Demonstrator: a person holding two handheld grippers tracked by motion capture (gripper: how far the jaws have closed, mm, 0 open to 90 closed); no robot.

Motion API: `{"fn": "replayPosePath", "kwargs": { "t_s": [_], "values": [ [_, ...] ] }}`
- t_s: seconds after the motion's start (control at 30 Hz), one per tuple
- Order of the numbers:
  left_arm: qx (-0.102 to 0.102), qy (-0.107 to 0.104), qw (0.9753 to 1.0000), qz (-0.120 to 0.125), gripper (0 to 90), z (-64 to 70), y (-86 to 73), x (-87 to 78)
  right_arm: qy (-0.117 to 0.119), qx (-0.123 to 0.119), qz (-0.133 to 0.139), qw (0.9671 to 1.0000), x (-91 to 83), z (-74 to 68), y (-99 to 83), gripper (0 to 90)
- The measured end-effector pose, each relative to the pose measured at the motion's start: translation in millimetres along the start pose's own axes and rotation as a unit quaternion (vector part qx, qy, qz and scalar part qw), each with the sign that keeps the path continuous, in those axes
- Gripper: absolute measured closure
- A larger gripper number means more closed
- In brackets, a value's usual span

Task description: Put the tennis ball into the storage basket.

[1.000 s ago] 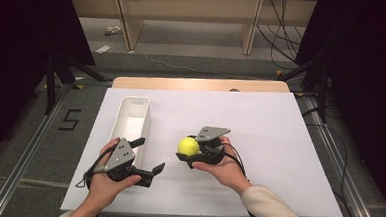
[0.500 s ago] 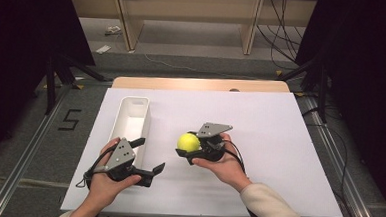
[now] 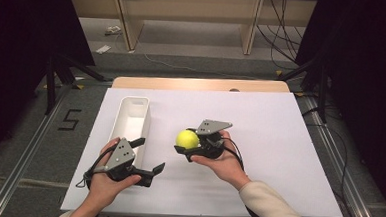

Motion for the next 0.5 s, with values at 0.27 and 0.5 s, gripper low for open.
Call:
{"fn": "replayPosePath", "kwargs": {
  "t_s": [0.27,0.5],
  "values": [
    [0.0,0.0,1.0,0.0,0.8,-0.1,-0.1,0.2,0.0,-0.002,0.006,1.0,3.1,0.0,4.7,26.5],
    [-0.001,0.0,1.0,-0.001,0.8,0.0,-0.2,0.1,0.002,-0.003,0.007,1.0,6.4,-1.6,7.6,26.5]
  ]
}}
Point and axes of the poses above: each handheld gripper's, and its own axes: x roughly forward along the jaws, y roughly out of its top, z roughly to its right, the point moved 3 cm from there along x, roughly forward along the jaws, and after that the axes turned 1 degree about -y, right-handed, at the moved point
